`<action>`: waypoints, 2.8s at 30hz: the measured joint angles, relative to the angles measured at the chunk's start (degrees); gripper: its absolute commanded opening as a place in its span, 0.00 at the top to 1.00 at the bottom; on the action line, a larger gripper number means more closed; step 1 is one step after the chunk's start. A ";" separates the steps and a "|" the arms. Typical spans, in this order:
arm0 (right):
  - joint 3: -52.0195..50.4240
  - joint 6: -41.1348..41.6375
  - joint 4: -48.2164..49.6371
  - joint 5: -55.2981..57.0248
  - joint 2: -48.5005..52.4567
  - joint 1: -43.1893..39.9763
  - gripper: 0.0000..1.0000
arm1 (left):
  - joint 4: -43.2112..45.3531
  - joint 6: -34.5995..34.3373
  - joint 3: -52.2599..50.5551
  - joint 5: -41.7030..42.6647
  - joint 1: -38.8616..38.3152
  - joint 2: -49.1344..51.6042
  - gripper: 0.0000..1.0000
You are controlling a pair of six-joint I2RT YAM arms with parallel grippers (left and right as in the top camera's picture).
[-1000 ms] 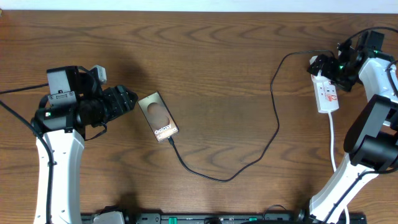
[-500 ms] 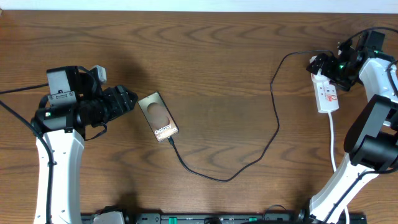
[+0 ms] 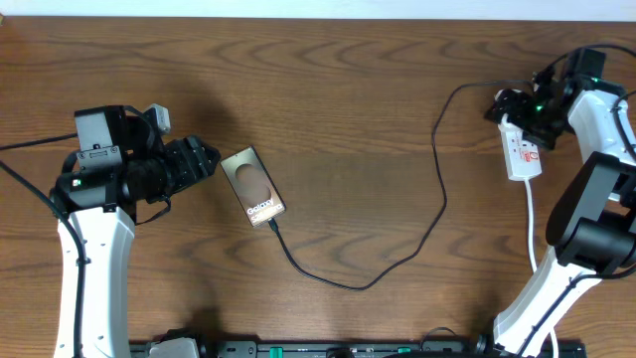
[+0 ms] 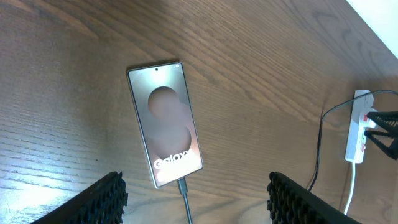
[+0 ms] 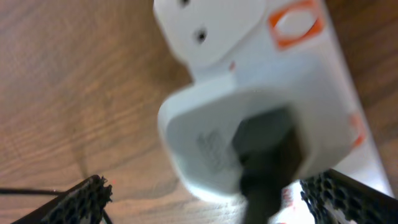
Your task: Plug charger to phone and switch on socket
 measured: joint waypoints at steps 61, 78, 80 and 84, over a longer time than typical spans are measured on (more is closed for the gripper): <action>-1.18 0.31 -15.10 16.41 -40.09 0.92 0.01 | 0.15 0.17 0.00 -0.09 0.00 0.02 0.06; -1.18 0.31 -15.23 16.41 -40.09 0.92 0.01 | -6.93 0.22 -2.84 -17.05 -7.23 -19.58 0.06; -1.18 0.31 -15.26 16.41 -40.09 0.92 0.01 | -6.99 0.22 -4.52 -19.34 -9.14 -24.26 0.06; -1.18 0.31 -15.23 16.41 -40.09 0.92 0.01 | -6.88 0.22 -8.98 -21.75 -10.71 -33.42 0.06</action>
